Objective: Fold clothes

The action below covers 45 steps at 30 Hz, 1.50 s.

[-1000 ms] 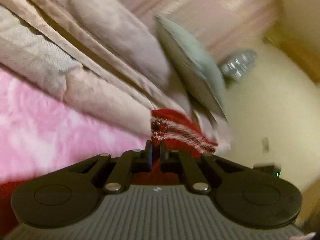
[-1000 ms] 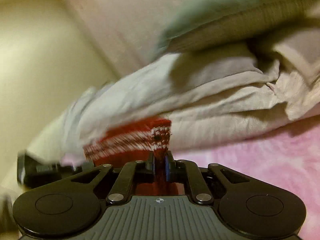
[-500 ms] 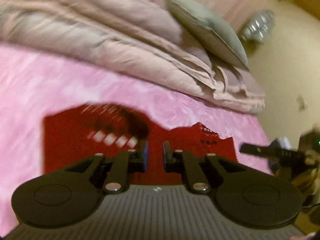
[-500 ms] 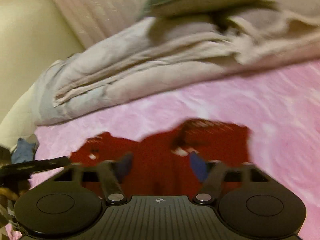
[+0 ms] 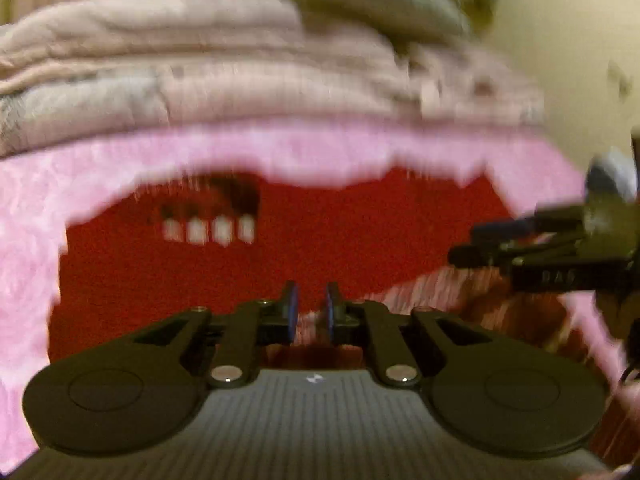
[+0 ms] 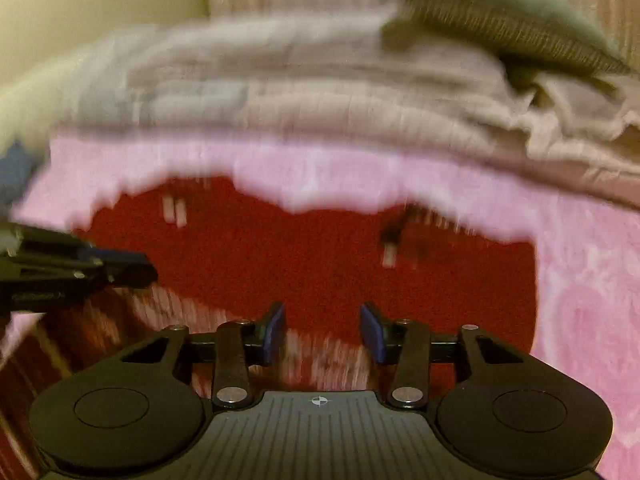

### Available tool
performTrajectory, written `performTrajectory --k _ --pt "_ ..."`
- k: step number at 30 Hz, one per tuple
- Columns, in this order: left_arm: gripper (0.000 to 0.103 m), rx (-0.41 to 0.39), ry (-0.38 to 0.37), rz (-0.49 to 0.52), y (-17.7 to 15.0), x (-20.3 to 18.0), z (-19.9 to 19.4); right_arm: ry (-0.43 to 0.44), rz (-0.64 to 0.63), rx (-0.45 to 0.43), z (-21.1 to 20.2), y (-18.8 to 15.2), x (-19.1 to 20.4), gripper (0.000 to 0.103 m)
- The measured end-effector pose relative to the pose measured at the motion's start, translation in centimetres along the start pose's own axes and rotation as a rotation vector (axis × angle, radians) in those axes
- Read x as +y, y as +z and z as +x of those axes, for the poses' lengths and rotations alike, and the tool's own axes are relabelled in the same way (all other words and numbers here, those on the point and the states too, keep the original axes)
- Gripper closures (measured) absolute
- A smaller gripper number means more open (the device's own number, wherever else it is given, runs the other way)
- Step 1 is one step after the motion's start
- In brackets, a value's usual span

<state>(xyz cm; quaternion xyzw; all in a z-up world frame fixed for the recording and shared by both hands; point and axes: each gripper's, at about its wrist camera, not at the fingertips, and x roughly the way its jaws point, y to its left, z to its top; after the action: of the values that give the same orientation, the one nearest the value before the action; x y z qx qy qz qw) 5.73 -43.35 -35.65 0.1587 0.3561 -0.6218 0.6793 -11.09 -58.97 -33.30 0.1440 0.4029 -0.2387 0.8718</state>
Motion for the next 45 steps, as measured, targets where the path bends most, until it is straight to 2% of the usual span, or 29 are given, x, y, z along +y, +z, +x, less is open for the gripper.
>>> performTrajectory --k 2,5,8,10,13,17,20,23,27,31,34,35,36,38,40,45 --pt "0.091 0.003 -0.005 0.013 -1.1 -0.4 -1.3 -0.020 -0.005 -0.044 -0.3 -0.9 0.5 0.058" --pt "0.091 0.006 -0.012 0.033 -2.7 -0.9 -3.3 -0.052 0.097 -0.076 -4.4 -1.6 0.6 0.058" --pt "0.092 0.010 -0.019 0.052 -4.3 -1.4 -5.3 -0.064 0.148 -0.045 -8.5 -4.3 1.3 0.058" --pt "0.091 0.013 -0.024 0.065 -5.4 -1.8 -6.6 -0.076 0.150 0.017 -9.9 -6.7 2.3 0.058" --pt "0.091 0.020 -0.005 0.085 -8.1 -1.8 -7.8 -0.098 0.121 0.044 -10.7 -9.6 3.5 0.058" --pt "0.091 0.031 0.029 0.113 -12.1 -1.7 -9.1 -0.109 0.091 -0.010 -10.3 -11.9 4.1 0.057" --pt "0.091 -0.002 0.044 0.109 -14.0 -2.0 -10.4 -0.124 0.047 -0.052 -11.1 -13.5 4.6 0.057" --pt "0.091 -0.028 0.091 0.120 -16.0 -2.9 -12.4 -0.128 0.047 -0.049 -13.5 -16.2 4.9 0.057" --pt "0.091 -0.015 0.149 0.057 -19.8 -3.8 -16.7 -0.134 0.077 -0.037 -17.4 -20.2 6.0 0.056" --pt "0.091 0.062 0.201 -0.075 -22.6 -5.1 -21.3 -0.151 0.173 0.035 -22.0 -23.7 7.6 0.054" --pt "0.091 0.099 0.266 -0.106 -23.1 -6.4 -23.2 -0.166 0.211 0.064 -24.4 -25.2 9.1 0.048" --pt "0.091 0.099 0.290 -0.106 -23.0 -7.1 -23.8 -0.179 0.227 0.062 -25.2 -25.4 9.6 0.043" --pt "0.090 0.093 0.314 -0.101 -22.8 -7.9 -24.6 -0.196 0.242 0.052 -26.1 -25.5 10.2 0.025" --pt "0.083 0.077 0.353 -0.091 -22.3 -9.5 -26.1 -0.215 0.264 0.003 -28.2 -25.4 11.3 0.015" --pt "0.076 0.051 0.364 -0.075 -21.8 -11.3 -27.8 -0.220 0.271 -0.031 -30.2 -25.2 12.4 0.015" --pt "0.069 0.026 0.416 -0.030 -21.2 -15.2 -30.8 -0.234 0.257 -0.073 -34.2 -24.4 15.2 0.015"
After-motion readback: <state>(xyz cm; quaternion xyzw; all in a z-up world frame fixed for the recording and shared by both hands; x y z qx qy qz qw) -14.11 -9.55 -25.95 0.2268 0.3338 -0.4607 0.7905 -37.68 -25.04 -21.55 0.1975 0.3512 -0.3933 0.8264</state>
